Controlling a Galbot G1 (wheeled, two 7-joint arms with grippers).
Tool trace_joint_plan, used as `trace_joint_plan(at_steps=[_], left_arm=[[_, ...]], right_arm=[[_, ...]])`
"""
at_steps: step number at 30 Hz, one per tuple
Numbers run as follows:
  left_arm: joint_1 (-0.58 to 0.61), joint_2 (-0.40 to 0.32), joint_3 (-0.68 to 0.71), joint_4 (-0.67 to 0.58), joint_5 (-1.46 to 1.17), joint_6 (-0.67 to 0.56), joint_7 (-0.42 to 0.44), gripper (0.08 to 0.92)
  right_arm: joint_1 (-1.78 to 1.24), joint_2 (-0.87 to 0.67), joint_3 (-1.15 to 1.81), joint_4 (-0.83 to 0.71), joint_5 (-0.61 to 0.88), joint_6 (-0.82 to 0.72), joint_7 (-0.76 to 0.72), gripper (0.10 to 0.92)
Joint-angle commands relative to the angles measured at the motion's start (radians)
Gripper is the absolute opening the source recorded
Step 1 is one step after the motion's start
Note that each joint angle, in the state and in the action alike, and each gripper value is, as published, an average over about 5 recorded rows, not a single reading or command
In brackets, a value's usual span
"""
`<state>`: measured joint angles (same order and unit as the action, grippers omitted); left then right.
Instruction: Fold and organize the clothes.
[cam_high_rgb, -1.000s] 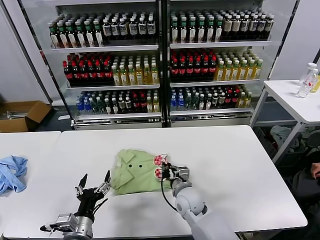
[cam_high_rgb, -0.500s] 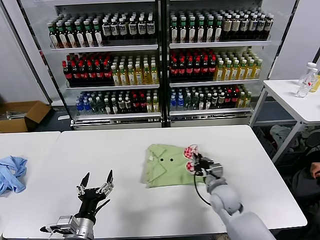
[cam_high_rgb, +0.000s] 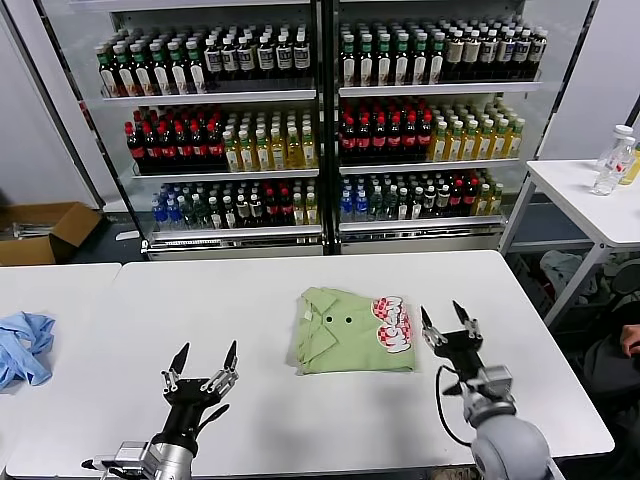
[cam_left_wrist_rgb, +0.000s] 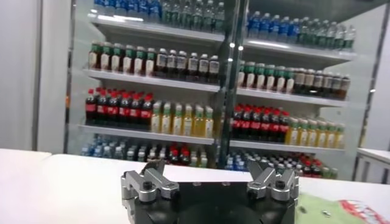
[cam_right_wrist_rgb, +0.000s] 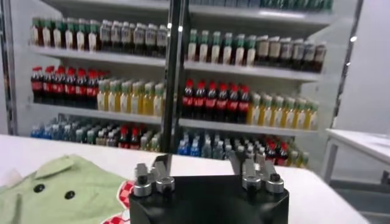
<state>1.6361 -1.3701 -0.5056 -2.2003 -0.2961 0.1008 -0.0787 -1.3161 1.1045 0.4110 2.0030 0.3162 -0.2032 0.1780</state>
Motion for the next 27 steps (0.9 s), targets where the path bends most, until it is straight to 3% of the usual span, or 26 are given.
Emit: trace_joint_plan(at_steps=[1, 7, 27], left_arm=[[0.043, -0.004, 0.006, -0.068, 0.012, 0.0, 0.044, 0.823], [0.071, -0.01, 0.006, -0.091, 0.019, -0.001, 0.044, 0.823], [0.098, -0.026, -0.014, -0.115, 0.066, 0.03, 0.061, 0.823]], right_arm=[[-0.311, 0.02, 0.16, 0.224, -0.054, 0.098, -0.013, 0.708], [-0.344, 0.036, 0.159, 0.251, -0.069, 0.103, 0.006, 0.814], [-0.359, 0.055, 0.138, 0.264, -0.119, 0.137, 0.033, 0.823]])
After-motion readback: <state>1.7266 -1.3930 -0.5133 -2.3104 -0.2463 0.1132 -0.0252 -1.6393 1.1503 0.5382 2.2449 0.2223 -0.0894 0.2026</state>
